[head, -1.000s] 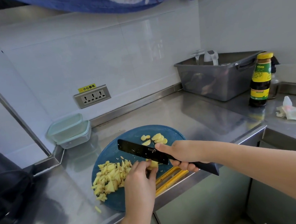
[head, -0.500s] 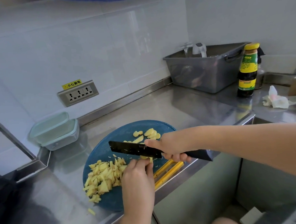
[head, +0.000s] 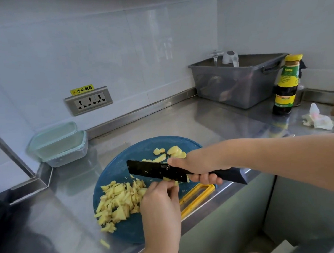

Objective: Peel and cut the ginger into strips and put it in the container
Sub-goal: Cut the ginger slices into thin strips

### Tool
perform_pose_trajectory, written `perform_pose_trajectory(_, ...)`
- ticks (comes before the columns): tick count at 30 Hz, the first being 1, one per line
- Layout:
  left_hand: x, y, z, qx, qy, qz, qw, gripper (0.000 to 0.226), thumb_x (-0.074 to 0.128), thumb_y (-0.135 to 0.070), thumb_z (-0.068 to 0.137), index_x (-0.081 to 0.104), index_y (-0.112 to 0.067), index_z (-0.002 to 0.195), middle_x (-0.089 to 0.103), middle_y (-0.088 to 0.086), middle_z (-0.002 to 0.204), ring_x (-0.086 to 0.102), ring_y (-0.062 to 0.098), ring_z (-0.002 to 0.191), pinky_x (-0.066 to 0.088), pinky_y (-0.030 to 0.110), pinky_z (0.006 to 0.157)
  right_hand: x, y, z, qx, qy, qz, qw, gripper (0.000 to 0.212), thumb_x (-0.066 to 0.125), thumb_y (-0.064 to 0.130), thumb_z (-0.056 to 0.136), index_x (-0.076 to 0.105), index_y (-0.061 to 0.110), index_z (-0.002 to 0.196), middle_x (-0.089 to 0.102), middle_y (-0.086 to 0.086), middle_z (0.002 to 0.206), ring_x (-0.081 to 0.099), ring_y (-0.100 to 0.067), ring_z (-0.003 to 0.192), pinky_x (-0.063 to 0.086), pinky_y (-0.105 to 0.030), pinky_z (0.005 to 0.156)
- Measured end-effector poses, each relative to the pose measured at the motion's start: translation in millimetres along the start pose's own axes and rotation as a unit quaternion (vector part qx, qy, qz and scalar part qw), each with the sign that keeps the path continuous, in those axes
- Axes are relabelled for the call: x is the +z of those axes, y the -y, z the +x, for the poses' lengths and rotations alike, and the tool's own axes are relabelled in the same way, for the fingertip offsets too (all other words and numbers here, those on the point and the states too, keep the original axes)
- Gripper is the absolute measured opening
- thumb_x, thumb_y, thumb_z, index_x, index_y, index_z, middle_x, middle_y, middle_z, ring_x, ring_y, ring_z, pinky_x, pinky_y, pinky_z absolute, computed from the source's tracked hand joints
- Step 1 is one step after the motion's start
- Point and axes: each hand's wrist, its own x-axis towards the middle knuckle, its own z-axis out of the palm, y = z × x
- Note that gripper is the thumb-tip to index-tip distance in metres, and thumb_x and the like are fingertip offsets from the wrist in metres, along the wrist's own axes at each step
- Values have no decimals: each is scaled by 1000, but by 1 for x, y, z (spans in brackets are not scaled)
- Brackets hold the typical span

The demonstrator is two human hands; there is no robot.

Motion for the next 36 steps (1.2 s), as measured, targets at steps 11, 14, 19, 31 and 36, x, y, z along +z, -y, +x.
perform_pose_trajectory(11,3,5,-1,-15,-1,-5,1000,26,91,-7,53,74,-16,71,64,-8,63,44,-1,53,21,-1,51,5,9,5,35,-6,10,999,68,12,80,84,23,19,56,22,5,33,21,-10,24,23,-21,45)
perform_pose_trajectory(14,-1,4,-1,-43,-7,-12,999,17,85,-14,66,75,-16,80,66,-6,72,44,1,59,23,2,52,10,17,9,44,-26,-7,999,68,11,79,85,24,19,57,22,4,31,21,-11,22,26,-21,45)
perform_pose_trajectory(19,-8,2,-1,-56,8,-10,998,19,72,-30,82,72,-19,97,65,-8,91,43,1,70,30,8,48,11,22,10,6,-42,1,999,67,13,76,88,27,19,58,24,5,34,23,-10,24,27,-12,39)
perform_pose_trajectory(31,-2,5,-4,-46,-14,1,999,21,83,-17,69,66,-20,81,57,-6,77,57,13,69,28,11,54,10,-2,-2,-27,-25,42,998,69,18,79,86,31,20,54,26,5,41,23,-10,31,25,-16,39)
perform_pose_trajectory(36,1,6,-4,-26,-25,4,999,27,87,-15,62,66,-22,76,56,-8,73,54,9,63,27,8,55,8,-2,6,-60,-62,-37,996,69,14,77,88,27,18,56,24,3,42,22,-13,33,30,-22,46)
